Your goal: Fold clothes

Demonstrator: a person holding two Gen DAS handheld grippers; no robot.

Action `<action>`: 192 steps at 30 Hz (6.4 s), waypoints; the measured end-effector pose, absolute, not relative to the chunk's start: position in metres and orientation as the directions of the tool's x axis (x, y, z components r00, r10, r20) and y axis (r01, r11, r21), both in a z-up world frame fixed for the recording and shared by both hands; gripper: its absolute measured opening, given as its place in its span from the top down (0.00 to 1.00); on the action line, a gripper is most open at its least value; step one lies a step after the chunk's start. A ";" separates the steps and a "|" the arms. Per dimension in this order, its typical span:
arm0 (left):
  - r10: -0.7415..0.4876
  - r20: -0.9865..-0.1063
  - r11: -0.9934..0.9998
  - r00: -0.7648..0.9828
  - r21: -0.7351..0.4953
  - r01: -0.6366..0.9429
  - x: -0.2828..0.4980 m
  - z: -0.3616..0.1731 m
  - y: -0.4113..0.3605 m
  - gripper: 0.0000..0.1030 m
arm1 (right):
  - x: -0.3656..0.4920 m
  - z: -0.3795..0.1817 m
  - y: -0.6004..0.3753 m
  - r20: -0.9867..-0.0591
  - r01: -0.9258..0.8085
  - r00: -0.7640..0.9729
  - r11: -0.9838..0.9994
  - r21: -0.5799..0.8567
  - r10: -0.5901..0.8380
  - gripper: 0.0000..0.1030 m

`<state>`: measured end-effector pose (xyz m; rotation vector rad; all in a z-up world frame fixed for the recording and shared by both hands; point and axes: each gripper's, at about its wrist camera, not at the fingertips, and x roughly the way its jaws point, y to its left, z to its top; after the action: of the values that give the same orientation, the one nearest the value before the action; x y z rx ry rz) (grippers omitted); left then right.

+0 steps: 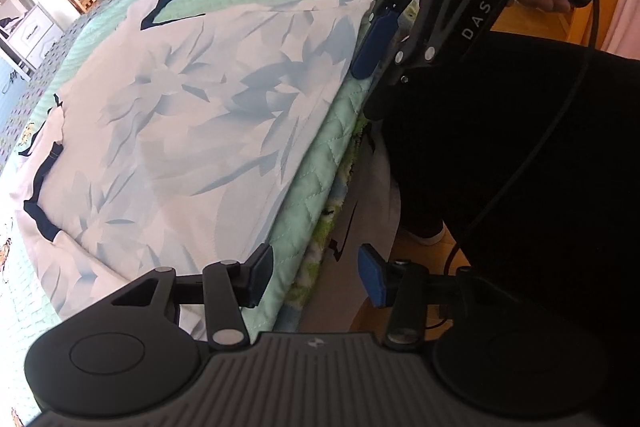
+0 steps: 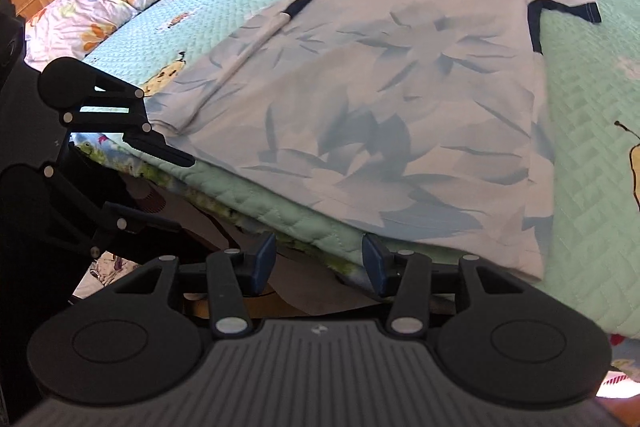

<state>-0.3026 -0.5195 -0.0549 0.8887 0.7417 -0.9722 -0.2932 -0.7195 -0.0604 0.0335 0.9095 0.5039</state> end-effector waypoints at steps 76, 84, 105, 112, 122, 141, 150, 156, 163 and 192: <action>-0.362 -0.856 0.338 0.370 0.249 0.908 -0.246 -0.054 -0.556 0.50 | -0.280 -0.058 -0.721 -0.753 -0.532 0.573 0.846 -0.042 0.324 0.42; -0.342 -0.859 0.301 0.382 0.285 0.910 -0.248 -0.052 -0.553 0.76 | -0.283 -0.059 -0.717 -0.761 -0.550 0.565 0.833 -0.061 0.318 0.38; -0.427 -0.826 0.495 0.369 0.128 0.860 -0.221 -0.035 -0.540 1.00 | -0.292 -0.057 -0.702 -0.762 -0.609 0.553 0.788 -0.093 0.337 0.52; -0.423 -0.828 0.487 0.368 0.135 0.863 -0.225 -0.037 -0.538 1.00 | -0.285 -0.063 -0.704 -0.754 -0.605 0.590 0.776 -0.176 0.290 0.53; -0.438 -0.812 0.525 0.387 0.119 0.843 -0.220 -0.034 -0.533 1.00 | -0.283 -0.063 -0.706 -0.757 -0.617 0.606 0.745 -0.253 0.244 0.68; -0.442 -0.839 0.449 0.317 0.099 0.888 -0.244 -0.052 -0.535 1.00 | -0.298 -0.061 -0.694 -0.795 -0.700 0.591 0.576 -0.422 0.136 1.00; -0.449 -0.851 0.434 0.273 0.060 0.899 -0.246 -0.058 -0.536 1.00 | -0.299 -0.064 -0.693 -0.807 -0.705 0.577 0.575 -0.416 0.124 1.00; -0.450 -0.859 0.399 0.245 0.052 0.915 -0.253 -0.057 -0.536 0.98 | -0.307 -0.065 -0.694 -0.808 -0.709 0.578 0.560 -0.428 0.115 0.99; -0.474 -0.855 0.406 0.211 0.000 0.914 -0.260 -0.056 -0.524 0.95 | -0.326 -0.065 -0.710 -0.834 -0.708 0.544 0.581 -0.400 0.089 0.97; -0.470 -0.809 0.741 0.353 -0.143 0.656 -0.204 -0.055 -0.445 0.48 | -0.245 -0.053 -0.719 -0.599 -0.231 0.578 0.816 0.530 0.554 0.59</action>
<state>-0.2043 -0.4451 -0.0553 0.2200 0.9641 -0.7354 -0.2446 -0.7188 -0.0532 0.4229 0.8367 0.4754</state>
